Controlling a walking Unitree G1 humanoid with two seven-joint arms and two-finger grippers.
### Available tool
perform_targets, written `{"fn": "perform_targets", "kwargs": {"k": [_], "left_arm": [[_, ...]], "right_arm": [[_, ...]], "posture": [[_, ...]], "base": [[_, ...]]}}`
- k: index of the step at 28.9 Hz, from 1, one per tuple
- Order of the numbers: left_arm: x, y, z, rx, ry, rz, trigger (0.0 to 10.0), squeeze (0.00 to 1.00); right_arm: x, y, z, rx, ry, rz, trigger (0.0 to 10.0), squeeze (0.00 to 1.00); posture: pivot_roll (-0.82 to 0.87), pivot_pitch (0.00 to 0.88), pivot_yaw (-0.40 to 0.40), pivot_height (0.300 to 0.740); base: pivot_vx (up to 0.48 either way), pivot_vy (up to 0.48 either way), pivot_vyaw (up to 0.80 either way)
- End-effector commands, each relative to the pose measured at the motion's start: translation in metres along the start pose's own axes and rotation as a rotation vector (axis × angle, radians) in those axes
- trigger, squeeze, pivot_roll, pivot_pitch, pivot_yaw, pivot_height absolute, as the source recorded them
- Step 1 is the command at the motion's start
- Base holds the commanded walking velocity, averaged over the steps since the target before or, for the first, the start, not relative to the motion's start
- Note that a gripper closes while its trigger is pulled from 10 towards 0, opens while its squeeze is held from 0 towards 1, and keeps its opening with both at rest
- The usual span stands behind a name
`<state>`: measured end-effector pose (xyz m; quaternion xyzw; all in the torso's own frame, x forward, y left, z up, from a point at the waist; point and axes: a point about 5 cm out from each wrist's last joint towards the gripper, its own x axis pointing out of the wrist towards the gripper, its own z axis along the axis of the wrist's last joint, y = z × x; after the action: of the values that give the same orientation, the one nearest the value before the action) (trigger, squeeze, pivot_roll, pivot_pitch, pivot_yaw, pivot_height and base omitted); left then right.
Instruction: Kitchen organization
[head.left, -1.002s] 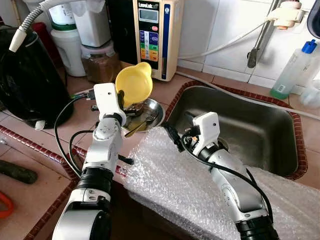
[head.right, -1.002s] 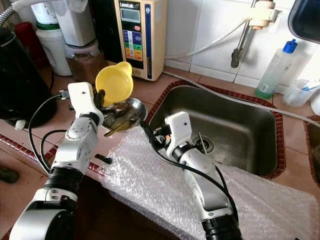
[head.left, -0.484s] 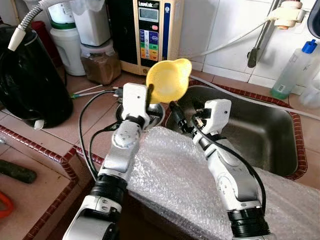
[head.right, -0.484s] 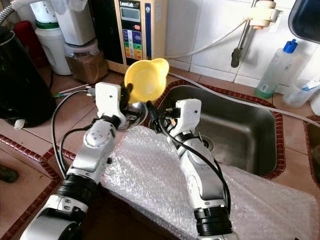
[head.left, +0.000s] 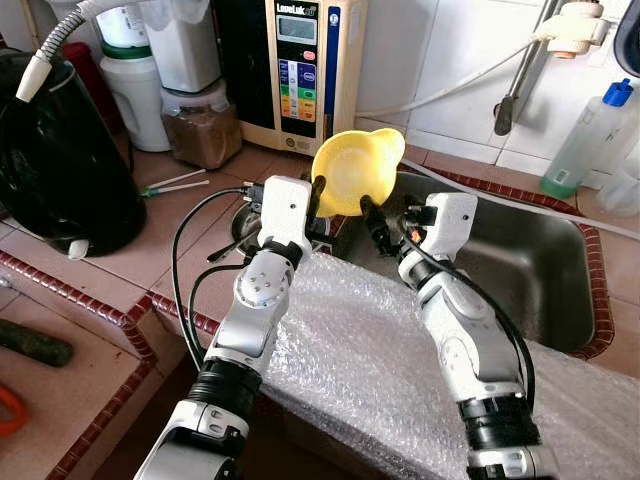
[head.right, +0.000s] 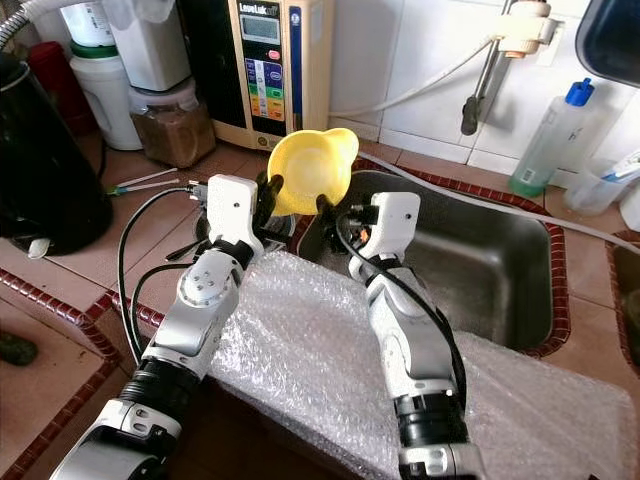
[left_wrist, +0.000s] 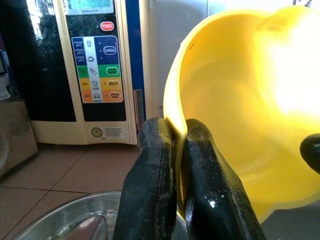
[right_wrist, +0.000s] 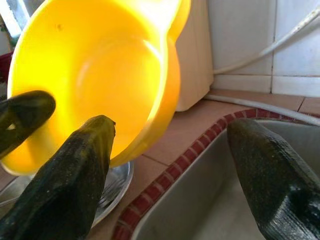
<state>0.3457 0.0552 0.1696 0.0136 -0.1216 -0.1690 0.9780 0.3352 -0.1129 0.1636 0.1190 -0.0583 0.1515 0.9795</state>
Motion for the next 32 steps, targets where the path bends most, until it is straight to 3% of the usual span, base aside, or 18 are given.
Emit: {"fn": "perform_targets", "kwargs": {"k": [1, 3, 4, 5, 7, 8, 10, 11, 12, 14, 15, 16, 17, 18, 19, 32], "left_arm": [[-0.001, -0.007, 0.006, 0.000, -0.037, -0.047, 0.0, 0.00], [-0.001, -0.010, 0.007, -0.007, -0.046, -0.059, 0.0, 0.00], [-0.002, -0.011, 0.007, -0.010, -0.049, -0.064, 0.0, 0.00], [-0.002, -0.013, 0.008, -0.011, -0.052, -0.075, 0.0, 0.00], [-0.002, -0.013, 0.008, -0.011, -0.052, -0.080, 0.0, 0.00], [-0.002, -0.015, 0.008, -0.011, -0.056, -0.090, 0.0, 0.00], [-0.003, -0.016, 0.008, -0.007, -0.055, -0.099, 0.0, 0.00], [-0.003, -0.016, 0.007, -0.007, -0.054, -0.099, 0.0, 0.00], [-0.003, -0.016, 0.007, -0.008, -0.054, -0.100, 0.0, 0.00], [-0.004, -0.018, 0.007, -0.009, -0.051, -0.114, 0.0, 0.00], [-0.004, -0.018, 0.007, -0.009, -0.052, -0.116, 0.0, 0.00], [-0.004, -0.019, 0.007, -0.011, -0.056, -0.120, 0.0, 0.00], [-0.004, -0.019, 0.007, -0.011, -0.056, -0.120, 0.0, 0.00], [-0.004, -0.020, 0.008, -0.012, -0.057, -0.123, 0.0, 0.00], [-0.004, -0.021, 0.008, -0.013, -0.058, -0.124, 0.0, 0.00], [-0.004, -0.017, 0.007, -0.002, -0.053, -0.099, 0.0, 0.00]], "right_arm": [[0.004, -0.014, 0.008, 0.000, -0.030, -0.075, 10.0, 0.00], [0.011, -0.019, 0.011, 0.015, -0.038, -0.112, 10.0, 0.00], [0.013, -0.020, 0.012, 0.023, -0.041, -0.122, 8.9, 0.00], [0.015, -0.021, 0.014, 0.033, -0.047, -0.128, 5.0, 0.00], [0.016, -0.021, 0.015, 0.032, -0.049, -0.127, 5.0, 0.00], [0.019, -0.021, 0.016, 0.032, -0.052, -0.124, 0.0, 0.00], [0.022, -0.021, 0.018, 0.045, -0.060, -0.127, 0.0, 0.00], [0.022, -0.021, 0.018, 0.045, -0.059, -0.125, 5.5, 0.00], [0.023, -0.020, 0.019, 0.045, -0.059, -0.123, 8.3, 0.00], [0.026, -0.018, 0.019, 0.072, -0.066, -0.114, 10.0, 0.00], [0.026, -0.018, 0.019, 0.072, -0.065, -0.113, 9.5, 0.00], [0.027, -0.018, 0.018, 0.063, -0.060, -0.116, 8.3, 0.00], [0.027, -0.018, 0.018, 0.063, -0.060, -0.116, 8.3, 0.00], [0.028, -0.017, 0.017, 0.083, -0.055, -0.113, 5.3, 0.00], [0.028, -0.017, 0.016, 0.087, -0.052, -0.112, 0.0, 0.00], [0.025, -0.016, 0.003, 0.090, 0.006, -0.106, 0.0, 0.00]], "posture": [[-0.02, 0.000, -0.002, 0.740], [-0.01, 0.000, -0.003, 0.740], [-0.01, 0.000, -0.003, 0.740], [-0.01, 0.000, -0.003, 0.740], [-0.01, 0.000, -0.003, 0.740], [-0.01, 0.000, -0.002, 0.740], [-0.01, 0.000, -0.001, 0.740], [-0.01, 0.000, -0.001, 0.740], [-0.01, 0.000, 0.001, 0.740], [-0.01, 0.000, 0.001, 0.740], [-0.01, 0.000, 0.001, 0.740], [-0.01, 0.000, 0.001, 0.740], [-0.01, 0.000, 0.001, 0.740], [-0.01, 0.000, 0.001, 0.740], [-0.01, 0.000, 0.000, 0.740], [-0.01, 0.000, -0.003, 0.740]], "base": [[0.000, 0.000, 0.00], [0.000, 0.000, 0.00], [0.000, 0.000, 0.00], [0.000, 0.000, 0.00], [0.000, 0.000, 0.00], [0.000, 0.000, 0.00], [0.000, 0.000, 0.00], [0.000, 0.000, 0.00], [0.000, 0.000, 0.00], [0.000, 0.000, 0.00], [0.000, 0.000, 0.00], [0.000, 0.000, 0.00], [0.000, 0.000, 0.00], [0.000, 0.000, 0.00], [0.000, 0.000, 0.00], [0.000, 0.000, 0.00]]}}
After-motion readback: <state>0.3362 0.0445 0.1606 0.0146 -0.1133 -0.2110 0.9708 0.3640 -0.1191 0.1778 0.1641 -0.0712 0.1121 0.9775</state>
